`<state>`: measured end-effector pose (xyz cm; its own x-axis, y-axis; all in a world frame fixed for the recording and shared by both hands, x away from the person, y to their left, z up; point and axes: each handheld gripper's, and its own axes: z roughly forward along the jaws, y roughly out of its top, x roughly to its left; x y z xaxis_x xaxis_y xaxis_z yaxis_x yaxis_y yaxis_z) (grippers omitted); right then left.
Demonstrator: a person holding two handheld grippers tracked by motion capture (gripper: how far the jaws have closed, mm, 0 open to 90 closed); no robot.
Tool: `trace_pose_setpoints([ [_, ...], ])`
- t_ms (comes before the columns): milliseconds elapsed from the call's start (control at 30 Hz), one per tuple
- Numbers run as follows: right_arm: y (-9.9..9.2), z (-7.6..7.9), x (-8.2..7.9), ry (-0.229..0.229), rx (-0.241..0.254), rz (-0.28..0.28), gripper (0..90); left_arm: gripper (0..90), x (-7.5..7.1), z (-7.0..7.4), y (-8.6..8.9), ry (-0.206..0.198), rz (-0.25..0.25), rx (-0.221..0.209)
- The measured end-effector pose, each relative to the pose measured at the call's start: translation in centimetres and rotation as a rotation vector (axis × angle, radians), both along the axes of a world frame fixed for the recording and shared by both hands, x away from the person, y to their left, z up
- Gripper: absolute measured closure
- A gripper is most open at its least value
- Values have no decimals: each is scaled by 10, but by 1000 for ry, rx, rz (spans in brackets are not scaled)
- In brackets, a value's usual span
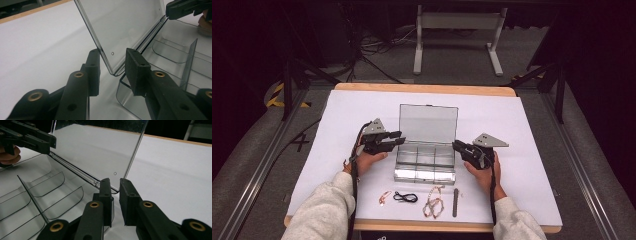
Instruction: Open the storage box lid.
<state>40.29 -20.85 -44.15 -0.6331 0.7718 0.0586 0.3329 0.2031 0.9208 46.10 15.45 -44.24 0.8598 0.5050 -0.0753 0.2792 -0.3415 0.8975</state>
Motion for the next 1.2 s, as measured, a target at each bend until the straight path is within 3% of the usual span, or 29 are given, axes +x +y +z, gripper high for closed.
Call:
trace_pose_setpoints([
  [1200,-1,-2,-1,5,11,10,786,627,1,-2,6,26,17,-27],
])
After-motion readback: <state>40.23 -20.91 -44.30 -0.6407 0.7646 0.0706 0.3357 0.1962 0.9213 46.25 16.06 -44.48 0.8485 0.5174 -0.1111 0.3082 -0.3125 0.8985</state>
